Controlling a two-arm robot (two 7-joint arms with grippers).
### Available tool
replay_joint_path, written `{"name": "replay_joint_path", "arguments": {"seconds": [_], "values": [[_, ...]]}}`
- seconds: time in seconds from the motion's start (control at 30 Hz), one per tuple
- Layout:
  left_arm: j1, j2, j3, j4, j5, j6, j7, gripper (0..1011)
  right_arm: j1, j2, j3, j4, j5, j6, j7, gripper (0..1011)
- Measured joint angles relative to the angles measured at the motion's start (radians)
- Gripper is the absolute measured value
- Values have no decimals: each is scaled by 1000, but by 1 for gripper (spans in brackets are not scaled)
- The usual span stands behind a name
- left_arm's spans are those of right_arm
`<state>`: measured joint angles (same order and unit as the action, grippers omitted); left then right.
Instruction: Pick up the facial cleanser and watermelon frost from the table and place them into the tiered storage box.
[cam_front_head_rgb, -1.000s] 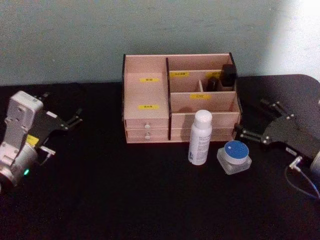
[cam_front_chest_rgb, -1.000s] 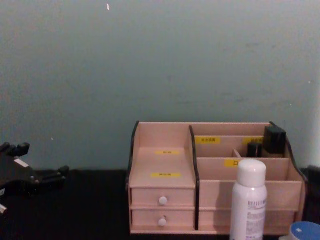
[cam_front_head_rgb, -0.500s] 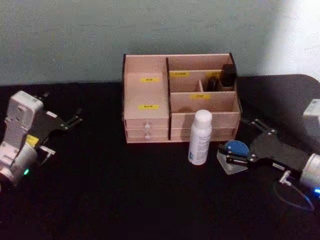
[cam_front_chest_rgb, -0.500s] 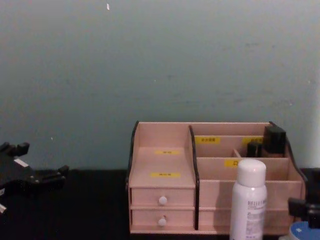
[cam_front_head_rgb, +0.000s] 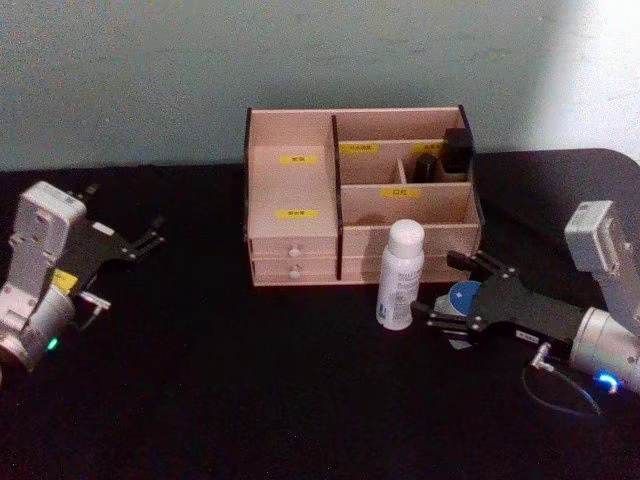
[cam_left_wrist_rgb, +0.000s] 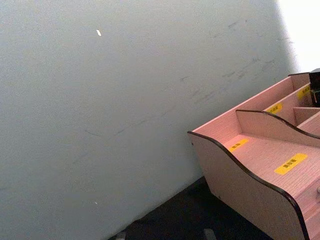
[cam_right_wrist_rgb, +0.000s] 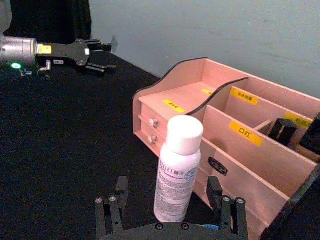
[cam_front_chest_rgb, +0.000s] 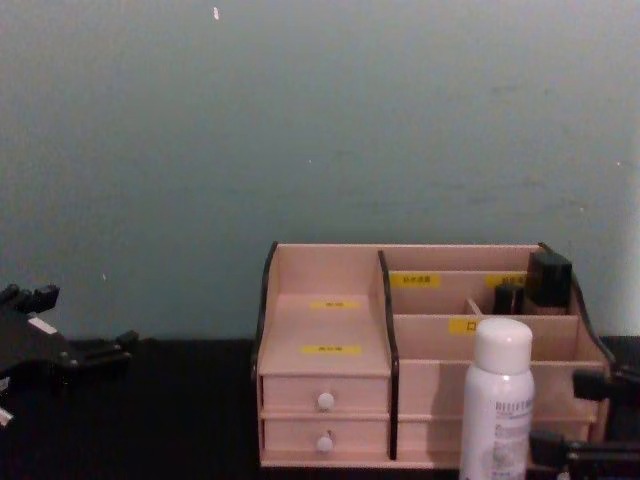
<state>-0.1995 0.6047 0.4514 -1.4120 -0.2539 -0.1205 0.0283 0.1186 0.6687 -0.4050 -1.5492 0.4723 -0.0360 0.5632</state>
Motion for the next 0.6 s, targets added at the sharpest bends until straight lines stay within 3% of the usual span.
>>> {"name": "replay_joint_path", "arguments": {"seconds": [0.6], "values": [[0,0,0,0,0,0,0,1001,89,-76,-35,114,-42,22,49,1002]]}}
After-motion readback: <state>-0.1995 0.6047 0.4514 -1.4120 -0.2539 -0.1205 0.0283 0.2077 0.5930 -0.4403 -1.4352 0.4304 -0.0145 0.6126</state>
